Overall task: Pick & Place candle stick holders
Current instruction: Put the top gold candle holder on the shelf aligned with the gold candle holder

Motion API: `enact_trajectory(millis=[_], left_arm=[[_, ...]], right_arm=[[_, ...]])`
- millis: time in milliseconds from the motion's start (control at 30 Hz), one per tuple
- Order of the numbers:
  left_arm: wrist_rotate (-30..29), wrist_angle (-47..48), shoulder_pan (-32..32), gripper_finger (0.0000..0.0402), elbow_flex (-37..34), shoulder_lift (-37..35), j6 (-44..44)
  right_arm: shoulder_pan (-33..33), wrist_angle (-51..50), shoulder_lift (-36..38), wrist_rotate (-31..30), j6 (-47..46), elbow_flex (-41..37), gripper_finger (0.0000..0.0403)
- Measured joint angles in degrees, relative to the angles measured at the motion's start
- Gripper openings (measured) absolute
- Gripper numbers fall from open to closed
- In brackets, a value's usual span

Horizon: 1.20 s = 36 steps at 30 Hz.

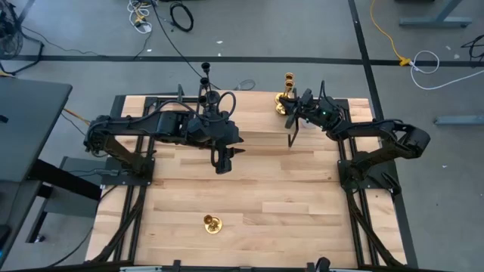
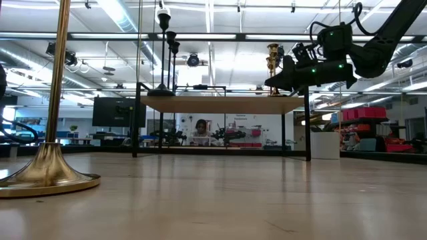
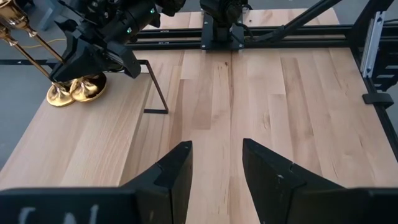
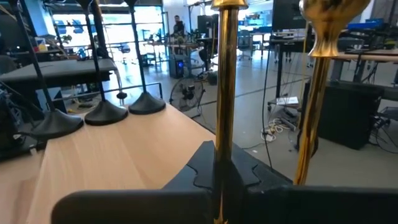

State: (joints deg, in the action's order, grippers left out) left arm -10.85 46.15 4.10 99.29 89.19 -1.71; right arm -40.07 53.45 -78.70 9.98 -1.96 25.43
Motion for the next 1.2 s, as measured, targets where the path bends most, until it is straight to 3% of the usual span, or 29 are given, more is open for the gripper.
enact_trajectory(millis=[800, 1200], left_arm=[[0.0, 0.0, 0.0, 0.0142, 0.0, 0.0, -0.2], [0.0, 0.0, 0.0, 0.0142, 0.0, 0.0, -0.2]], right_arm=[[0.0, 1.5, 0.0, 1.9, -1.2, 0.0, 0.0038], [0.0, 1.4, 0.0, 4.3, -3.2, 0.1, 0.0007]])
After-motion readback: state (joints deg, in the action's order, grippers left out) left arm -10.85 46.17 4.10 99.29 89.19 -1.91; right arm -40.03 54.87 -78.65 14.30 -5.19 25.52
